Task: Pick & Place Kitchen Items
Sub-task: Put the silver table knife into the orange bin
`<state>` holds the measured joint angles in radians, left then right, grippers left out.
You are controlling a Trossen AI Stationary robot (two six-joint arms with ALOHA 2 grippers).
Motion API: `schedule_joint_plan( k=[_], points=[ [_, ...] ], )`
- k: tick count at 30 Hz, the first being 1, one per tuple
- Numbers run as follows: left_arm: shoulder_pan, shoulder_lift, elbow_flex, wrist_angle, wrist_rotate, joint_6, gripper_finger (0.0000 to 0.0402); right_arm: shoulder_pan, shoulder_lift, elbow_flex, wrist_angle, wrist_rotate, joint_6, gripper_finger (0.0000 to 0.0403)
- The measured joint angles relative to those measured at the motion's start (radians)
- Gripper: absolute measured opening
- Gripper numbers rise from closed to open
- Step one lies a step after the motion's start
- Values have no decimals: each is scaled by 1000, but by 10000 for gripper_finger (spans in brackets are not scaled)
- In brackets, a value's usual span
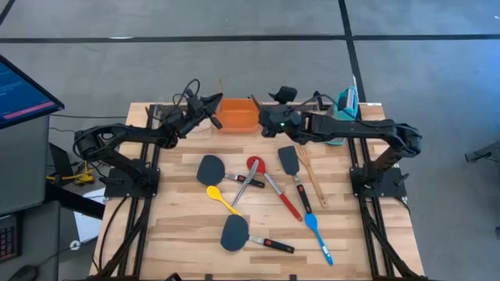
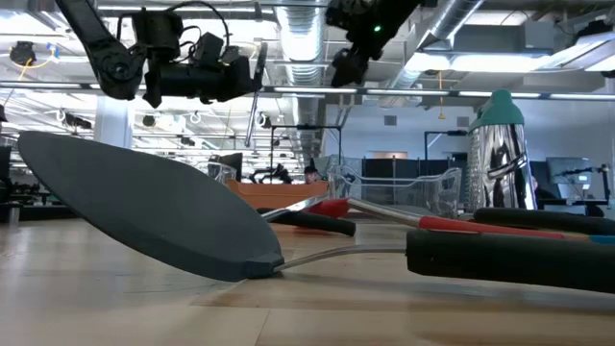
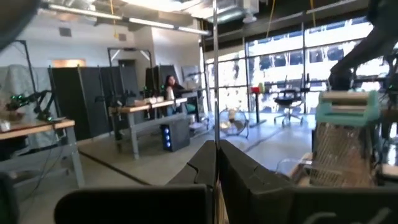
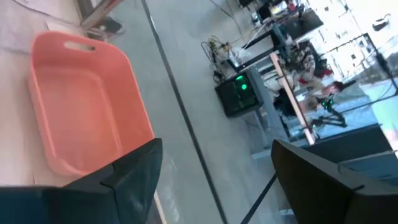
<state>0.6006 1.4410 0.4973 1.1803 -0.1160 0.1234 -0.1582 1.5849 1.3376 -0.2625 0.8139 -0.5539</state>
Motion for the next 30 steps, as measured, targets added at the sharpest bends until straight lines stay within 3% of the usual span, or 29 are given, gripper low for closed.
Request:
schedule_joint_plan(
  k=[7, 12, 16, 24, 30],
  points=[
    [23, 0, 73, -160, 77, 4, 0, 62, -124, 0, -221, -8, 103, 226],
    [23, 0, 169, -358, 80, 67, 0, 101, -209, 0, -447, -101, 275, 114],
    [23, 0, 185, -426, 80, 83, 0, 136, -254, 0, -608, -208, 401, 19],
    [29, 65, 185, -483, 60, 84, 0, 230, -294, 0, -665, -214, 485, 33],
    [29, 220, 184, -431, 14, 82, 0, 272, -290, 0, -662, -212, 485, 6]
  ],
)
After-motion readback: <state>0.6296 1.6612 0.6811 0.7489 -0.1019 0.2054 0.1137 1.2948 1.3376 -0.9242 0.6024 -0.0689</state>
